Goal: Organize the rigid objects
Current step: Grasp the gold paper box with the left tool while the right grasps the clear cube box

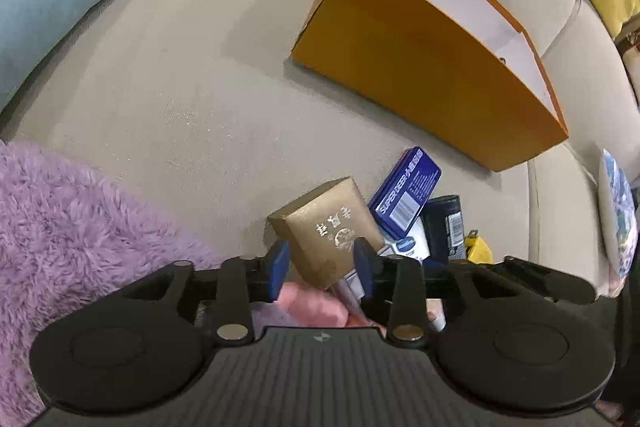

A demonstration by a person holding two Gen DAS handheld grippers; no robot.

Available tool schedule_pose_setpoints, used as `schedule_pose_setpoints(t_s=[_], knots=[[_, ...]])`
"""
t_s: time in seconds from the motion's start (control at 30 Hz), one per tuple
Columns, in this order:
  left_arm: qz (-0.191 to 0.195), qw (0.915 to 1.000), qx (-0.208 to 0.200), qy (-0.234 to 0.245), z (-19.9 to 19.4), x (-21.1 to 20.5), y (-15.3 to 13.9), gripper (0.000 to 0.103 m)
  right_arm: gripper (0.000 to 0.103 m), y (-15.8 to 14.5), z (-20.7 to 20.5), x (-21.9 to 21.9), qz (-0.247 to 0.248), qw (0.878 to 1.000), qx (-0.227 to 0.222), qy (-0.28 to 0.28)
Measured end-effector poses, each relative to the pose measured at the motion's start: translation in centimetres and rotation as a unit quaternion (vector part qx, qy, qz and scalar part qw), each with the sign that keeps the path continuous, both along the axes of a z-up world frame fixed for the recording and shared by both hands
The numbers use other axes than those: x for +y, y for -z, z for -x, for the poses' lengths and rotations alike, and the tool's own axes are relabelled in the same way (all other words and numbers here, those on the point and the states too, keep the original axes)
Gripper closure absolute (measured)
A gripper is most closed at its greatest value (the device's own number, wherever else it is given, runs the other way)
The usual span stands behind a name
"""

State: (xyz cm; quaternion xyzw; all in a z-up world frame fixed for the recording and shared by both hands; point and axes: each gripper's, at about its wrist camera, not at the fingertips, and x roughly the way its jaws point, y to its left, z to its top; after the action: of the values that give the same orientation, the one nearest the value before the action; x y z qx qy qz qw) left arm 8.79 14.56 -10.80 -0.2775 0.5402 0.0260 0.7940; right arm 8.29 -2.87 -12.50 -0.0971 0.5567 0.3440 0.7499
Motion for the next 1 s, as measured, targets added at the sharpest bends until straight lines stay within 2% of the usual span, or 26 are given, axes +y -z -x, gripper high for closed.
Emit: schedule_pose_setpoints(t_s=[0.17, 0.33, 0.4, 0.43, 0.57, 0.7, 1.0], knots=[[-0.003, 1.0000, 0.008, 0.001, -0.5, -0.3, 0.1, 0.054, 0.039, 0.6, 0.4, 1.4, 0.034, 0.999, -0.012, -0.035], [0.000, 0.9998, 0.017, -0.007, -1.0, -0.3, 0.7, 0.050, 0.041, 1.5, 0.7, 2.1, 0.041, 0.998, -0.005, -0.047], [0.007, 0.9996, 0.021, -0.016, -1.3, -0.3, 0.9, 0.043, 0.050, 1.8, 0.5, 2.3, 0.046, 0.998, -0.007, -0.047], [0.008, 0.9995, 0.024, -0.021, -1.5, -0.4, 1.0, 0.042, 0.051, 1.9, 0.4, 2.2, 0.045, 0.998, -0.005, -0.047], [0.009, 0.9988, 0.034, -0.034, -2.3, -1.1, 1.3, 0.024, 0.052, 2.1, 0.1, 2.4, 0.045, 0.998, -0.005, -0.035], [0.002, 0.9970, 0.051, -0.058, -3.3, -1.7, 1.9, 0.017, 0.055, 1.4, -0.1, 2.1, 0.047, 0.998, -0.014, -0.027], [-0.018, 0.9939, 0.080, -0.073, -4.9, -2.7, 3.9, 0.020, 0.055, 2.1, -0.7, 2.1, 0.035, 0.999, 0.007, -0.019]])
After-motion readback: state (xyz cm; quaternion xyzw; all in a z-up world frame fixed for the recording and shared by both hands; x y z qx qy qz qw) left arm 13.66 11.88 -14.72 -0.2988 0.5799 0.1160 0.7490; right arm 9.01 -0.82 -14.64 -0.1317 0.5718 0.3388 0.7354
